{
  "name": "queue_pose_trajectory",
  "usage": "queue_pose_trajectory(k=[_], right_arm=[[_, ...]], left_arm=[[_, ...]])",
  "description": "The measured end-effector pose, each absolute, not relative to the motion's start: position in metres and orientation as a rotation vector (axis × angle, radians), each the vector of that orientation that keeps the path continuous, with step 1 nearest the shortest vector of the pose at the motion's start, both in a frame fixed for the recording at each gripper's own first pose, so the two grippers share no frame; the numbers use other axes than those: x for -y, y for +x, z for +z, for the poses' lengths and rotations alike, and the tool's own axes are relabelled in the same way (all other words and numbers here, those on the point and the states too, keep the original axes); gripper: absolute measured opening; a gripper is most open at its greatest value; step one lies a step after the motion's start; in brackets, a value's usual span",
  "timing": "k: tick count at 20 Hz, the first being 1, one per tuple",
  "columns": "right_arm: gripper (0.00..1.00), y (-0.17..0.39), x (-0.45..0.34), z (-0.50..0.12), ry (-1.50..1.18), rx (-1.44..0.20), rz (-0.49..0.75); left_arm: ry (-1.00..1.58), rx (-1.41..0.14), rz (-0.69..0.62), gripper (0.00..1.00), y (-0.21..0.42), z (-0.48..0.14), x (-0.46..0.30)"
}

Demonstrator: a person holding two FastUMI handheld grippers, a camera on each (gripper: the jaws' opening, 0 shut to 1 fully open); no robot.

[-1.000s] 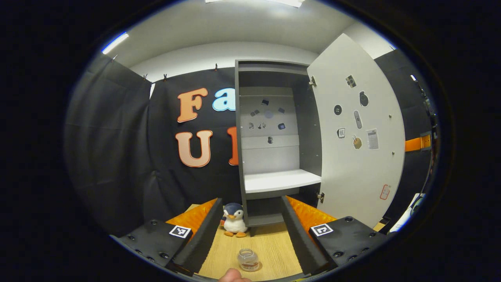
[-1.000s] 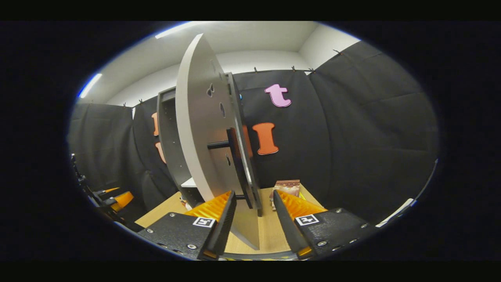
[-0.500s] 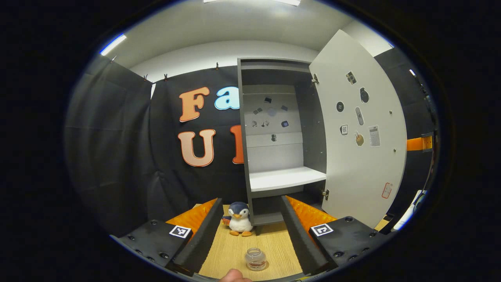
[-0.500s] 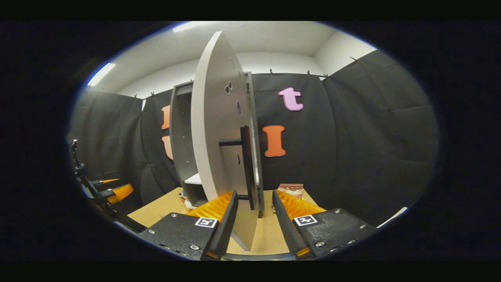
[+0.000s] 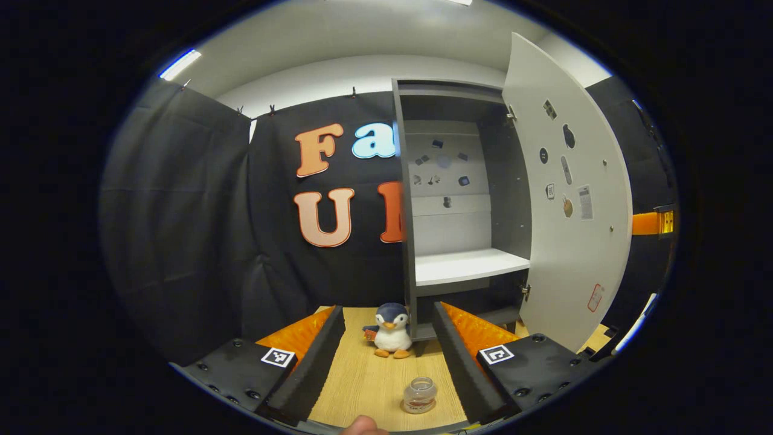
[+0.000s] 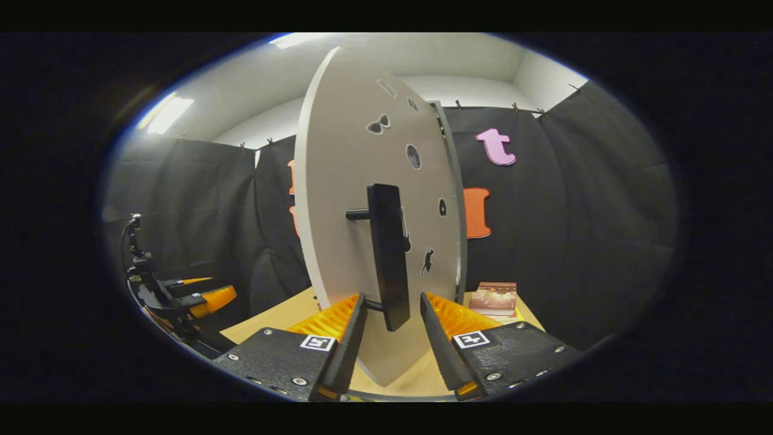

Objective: Open the cabinet door with the right hand, grasp the bottle in the cabinet with the left hand and place it on the coaster, then close the cabinet door with the right hand.

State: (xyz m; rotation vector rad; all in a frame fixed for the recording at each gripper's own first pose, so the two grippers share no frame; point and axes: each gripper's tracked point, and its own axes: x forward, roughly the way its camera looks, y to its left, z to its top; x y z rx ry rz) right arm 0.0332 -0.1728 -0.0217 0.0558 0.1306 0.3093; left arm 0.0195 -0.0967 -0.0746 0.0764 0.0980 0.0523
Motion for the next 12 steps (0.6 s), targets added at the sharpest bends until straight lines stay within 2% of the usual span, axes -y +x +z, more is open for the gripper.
queue_pose_trajectory(k=[2,3,4,5,6,7,8,9,10,12], right_arm=[[0.58,0.040,0.160,-0.022,0.061,-0.127,0.340],[0.67,0.043,0.153,-0.023,0.069,-0.128,0.355],[0.58,0.047,0.144,-0.026,0.073,-0.132,0.368],[0.67,0.052,0.136,-0.026,0.078,-0.130,0.376],[0.52,0.057,0.130,-0.026,0.080,-0.128,0.383],[0.61,0.063,0.122,-0.027,0.086,-0.126,0.390],[0.59,0.070,0.113,-0.029,0.096,-0.128,0.403],[0.65,0.074,0.110,-0.031,0.104,-0.128,0.413],[0.63,0.074,0.110,-0.030,0.104,-0.125,0.420],[0.67,0.079,0.103,-0.031,0.092,-0.119,0.431]], left_arm=[[0.073,-0.102,0.074,0.96,0.024,-0.077,0.085],[0.071,-0.101,0.081,0.95,0.027,-0.076,0.080],[0.071,-0.103,0.091,0.95,0.029,-0.076,0.076],[0.070,-0.102,0.100,0.95,0.032,-0.077,0.071],[0.067,-0.100,0.102,0.95,0.034,-0.076,0.068],[0.065,-0.096,0.108,0.95,0.036,-0.074,0.064],[0.062,-0.091,0.111,0.95,0.039,-0.073,0.060],[0.061,-0.087,0.115,0.95,0.042,-0.073,0.056],[0.061,-0.085,0.121,0.96,0.045,-0.074,0.051],[0.056,-0.087,0.130,0.96,0.051,-0.075,0.043]])
